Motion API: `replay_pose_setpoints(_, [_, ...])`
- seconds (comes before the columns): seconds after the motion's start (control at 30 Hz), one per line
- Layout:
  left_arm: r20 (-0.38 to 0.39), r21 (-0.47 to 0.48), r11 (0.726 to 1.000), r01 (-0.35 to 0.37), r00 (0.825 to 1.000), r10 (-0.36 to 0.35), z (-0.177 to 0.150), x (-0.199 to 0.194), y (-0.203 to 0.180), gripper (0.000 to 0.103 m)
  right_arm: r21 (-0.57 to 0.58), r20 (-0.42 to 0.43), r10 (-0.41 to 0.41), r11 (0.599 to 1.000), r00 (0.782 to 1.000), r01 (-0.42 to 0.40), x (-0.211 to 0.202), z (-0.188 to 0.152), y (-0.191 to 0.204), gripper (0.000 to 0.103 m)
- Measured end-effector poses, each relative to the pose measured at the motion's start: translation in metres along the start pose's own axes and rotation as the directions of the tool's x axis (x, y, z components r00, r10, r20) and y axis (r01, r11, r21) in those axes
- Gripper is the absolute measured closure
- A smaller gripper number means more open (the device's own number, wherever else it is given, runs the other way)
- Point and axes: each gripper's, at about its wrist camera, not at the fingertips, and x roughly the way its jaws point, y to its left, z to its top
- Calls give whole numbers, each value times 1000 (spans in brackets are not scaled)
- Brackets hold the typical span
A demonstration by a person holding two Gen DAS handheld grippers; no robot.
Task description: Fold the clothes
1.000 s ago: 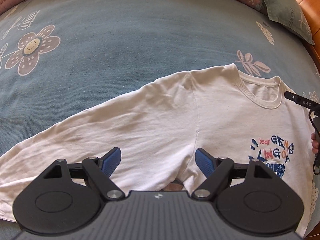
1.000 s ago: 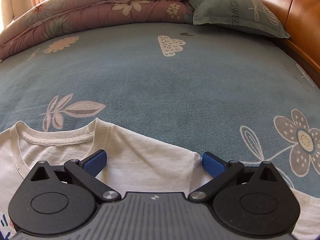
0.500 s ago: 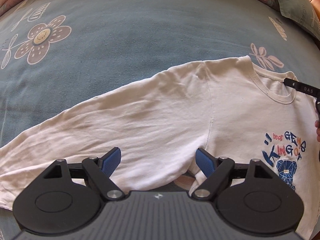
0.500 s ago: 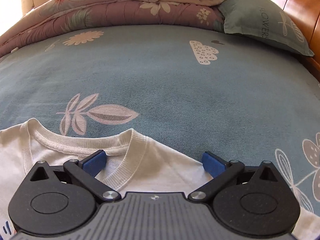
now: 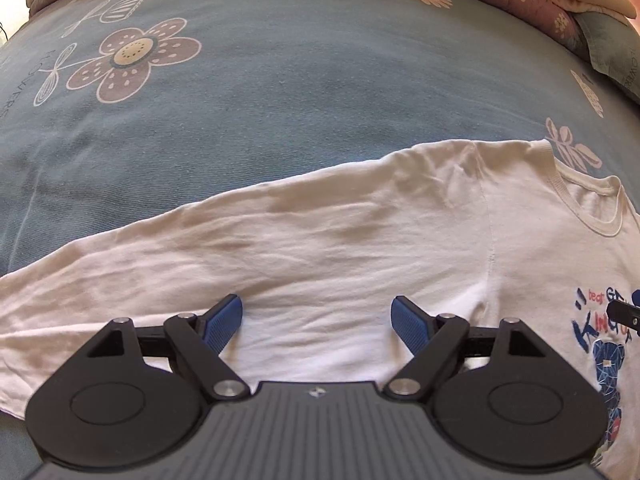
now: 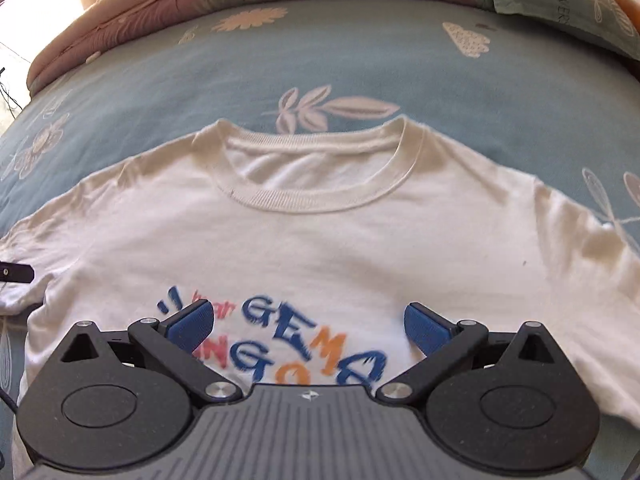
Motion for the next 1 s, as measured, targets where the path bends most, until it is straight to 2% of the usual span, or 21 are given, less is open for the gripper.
replay_pose_setpoints(0.13, [22,-28,1000,14,1000,-14,-10,-9,29,21,-37,-15,-61,997,998,61,9,0,12,0])
replay_pose_setpoints(0.3, [24,-131,991,-2,1000,5,-29,-23,77,21,-56,-26,-94,994,995,92,14,3,15,0])
replay_pose_setpoints(0.43, [12,-169,984,-58,998,61,-42,-34,106,21,-64,-14,-126,990,992,125,16,1,20,0])
replay_pose_setpoints(0.57, [42,-245,965,-97,993,111,-46,-48,130,22,-54,12,-154,987,988,154,17,-2,24,0])
replay_pose_setpoints(0.73, [26,-257,957,-132,989,143,-61,-48,153,21,-45,30,-174,984,984,175,17,-4,27,0])
replay_pose_setpoints(0.9, [9,-269,949,-166,985,175,-75,-49,176,18,-44,15,-178,983,984,178,19,-1,28,0])
replay_pose_setpoints(1.0, [-21,-272,943,-191,981,192,-72,-51,186,20,-45,15,-180,983,984,181,19,-2,28,0])
